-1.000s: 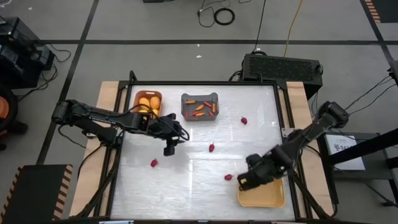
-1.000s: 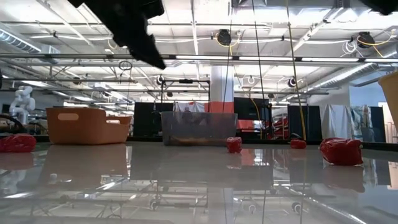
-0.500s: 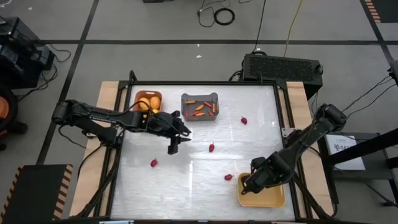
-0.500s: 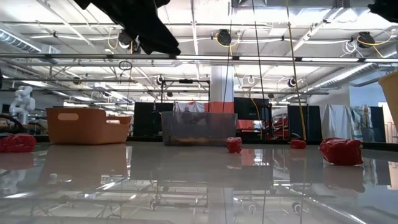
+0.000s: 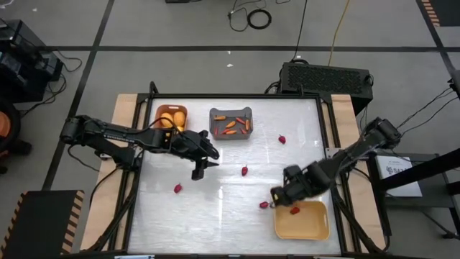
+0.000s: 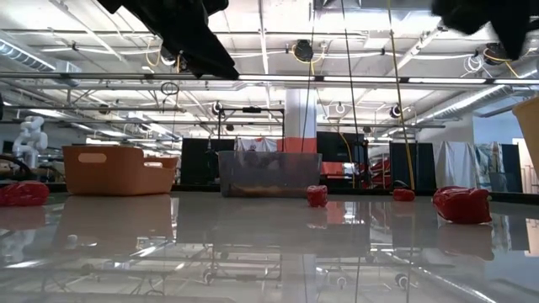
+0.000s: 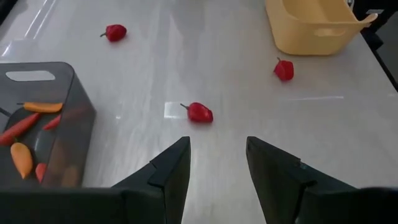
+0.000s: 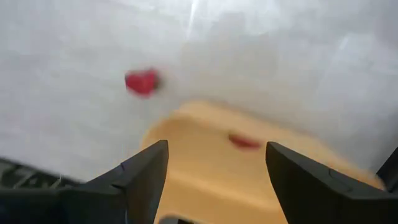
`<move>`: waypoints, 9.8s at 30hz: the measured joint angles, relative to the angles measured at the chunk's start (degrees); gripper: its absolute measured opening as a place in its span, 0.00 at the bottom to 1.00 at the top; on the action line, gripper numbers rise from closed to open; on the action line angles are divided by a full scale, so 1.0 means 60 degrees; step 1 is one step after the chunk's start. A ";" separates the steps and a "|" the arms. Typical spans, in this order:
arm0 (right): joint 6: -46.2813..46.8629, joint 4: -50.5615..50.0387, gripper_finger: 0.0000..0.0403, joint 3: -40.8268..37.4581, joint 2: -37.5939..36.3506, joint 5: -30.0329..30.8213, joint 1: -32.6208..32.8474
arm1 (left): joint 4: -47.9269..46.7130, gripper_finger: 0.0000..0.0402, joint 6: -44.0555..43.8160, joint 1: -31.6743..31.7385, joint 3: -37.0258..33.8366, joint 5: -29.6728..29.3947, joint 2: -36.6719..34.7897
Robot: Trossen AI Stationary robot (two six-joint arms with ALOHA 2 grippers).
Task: Sort produce into baskets
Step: Put the red chili pepper into the yellow bin
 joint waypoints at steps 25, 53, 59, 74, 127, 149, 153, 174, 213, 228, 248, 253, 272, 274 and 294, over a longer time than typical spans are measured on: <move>-1.1630 0.3249 0.63 -0.3283 -0.0116 0.0910 -0.9802 | -0.0353 0.41 -0.2509 0.0004 0.0000 -0.1191 0.0000; -1.1257 0.5179 0.63 -0.4207 0.0811 0.0845 -0.9942 | -0.0328 0.41 -0.3019 0.0022 0.0000 -0.2329 0.0000; -1.1168 0.5160 0.59 -0.4197 0.0867 0.0943 -0.9779 | -0.0551 0.41 -0.3013 0.0022 0.0000 -0.2296 0.0000; -1.0958 0.5030 0.25 -0.4161 0.0635 0.0160 -0.9698 | -0.0990 0.41 -0.3005 0.0022 0.0000 -0.2251 -0.0004; 0.3115 0.1522 0.45 -0.1373 -0.0462 -0.0904 0.1955 | 0.0476 0.41 -0.0237 -0.0185 -0.1144 0.0274 -0.0004; -0.2412 0.4070 0.46 -0.0973 0.0978 0.3286 -0.2336 | 0.0795 0.41 -0.0752 -0.0168 -0.1140 -0.0051 0.0087; -0.2596 0.5543 0.46 -0.0976 0.1966 0.3333 -0.3063 | -0.0209 0.41 -0.1230 -0.0168 -0.1140 -0.0004 0.0087; -0.2703 0.6104 0.46 -0.0130 0.4272 0.3598 -0.3496 | -0.2435 0.41 -0.0970 -0.0426 -0.1140 -0.0007 0.0087; -0.5082 0.2362 0.23 0.1060 0.1381 -0.0135 -0.2445 | -0.1245 0.41 -0.0663 -0.0419 -0.1140 -0.0051 0.0089; -0.1489 -0.0351 0.23 0.1056 0.0357 -0.0434 0.0745 | -0.0495 0.41 -0.0725 -0.0419 -0.1140 -0.0051 0.0091; -0.1783 -0.1042 0.36 0.1020 0.0386 -0.0360 0.1414 | 0.0630 0.41 -0.3423 -0.0419 -0.1137 -0.0168 0.0091; -0.2263 -0.0727 0.41 0.1020 0.0386 -0.0197 0.1850 | 0.0651 0.41 -0.4335 -0.0444 -0.1137 0.0058 0.0091; -0.8242 0.1764 0.43 0.1027 0.0390 0.2469 0.0281 | -0.6219 0.41 -1.0482 -0.2330 -0.0740 -0.0850 -0.0515; -0.8665 0.1891 0.43 0.1031 0.0386 0.2457 0.0054 | -0.5967 0.41 -1.0585 -0.2535 -0.0884 -0.0757 -0.0474; -1.0542 0.1948 0.43 0.1031 0.0390 0.2316 -0.1130 | -0.4438 0.78 -1.1757 -0.3452 -0.2186 -0.0543 -0.0330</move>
